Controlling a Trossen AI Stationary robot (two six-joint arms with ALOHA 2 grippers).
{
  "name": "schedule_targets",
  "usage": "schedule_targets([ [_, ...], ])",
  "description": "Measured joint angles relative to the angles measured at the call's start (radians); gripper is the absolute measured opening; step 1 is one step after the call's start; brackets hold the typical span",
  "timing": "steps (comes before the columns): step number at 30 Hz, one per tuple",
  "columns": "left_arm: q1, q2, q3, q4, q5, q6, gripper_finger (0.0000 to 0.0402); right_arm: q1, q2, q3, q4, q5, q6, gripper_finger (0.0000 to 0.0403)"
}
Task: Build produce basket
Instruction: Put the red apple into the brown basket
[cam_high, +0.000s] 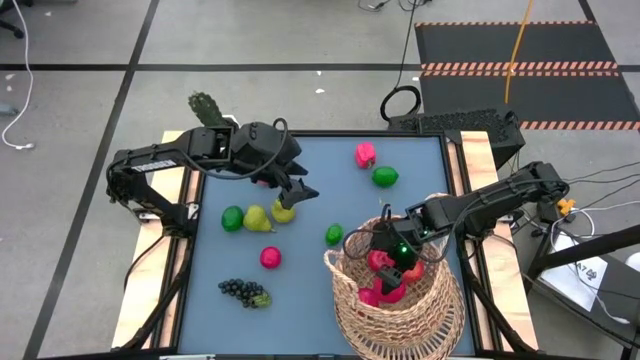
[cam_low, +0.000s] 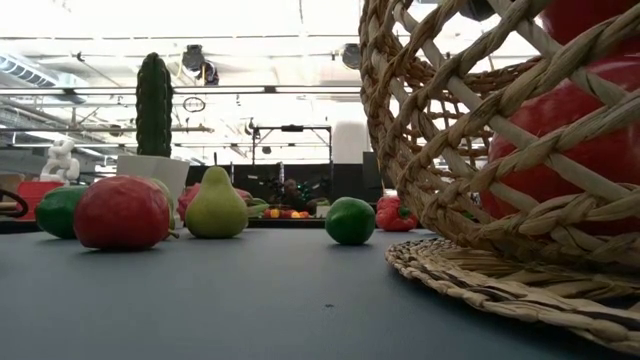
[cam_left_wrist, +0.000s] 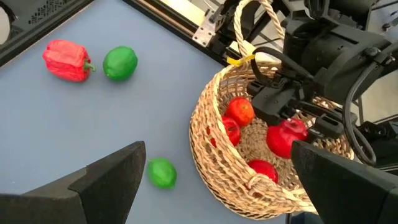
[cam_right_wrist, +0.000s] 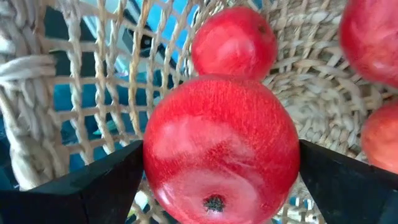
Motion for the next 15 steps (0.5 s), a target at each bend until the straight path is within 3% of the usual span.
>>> schedule_targets([
  [6, 0.0, 0.0, 0.0, 0.0, -0.025, 0.002, 0.0399, 0.0, 0.0, 0.0, 0.001, -0.034, 0.015, 0.04],
  [12, 0.0, 0.0, 0.0, 0.001, -0.025, 0.002, 0.0399, -0.009, 0.0, 0.0, -0.09, 0.097, 0.035, 0.04],
  [15, 0.0, 0.0, 0.0, 0.001, -0.026, 0.001, 0.0399, -0.009, 0.0, 0.0, -0.06, 0.078, 0.0, 0.04],
])
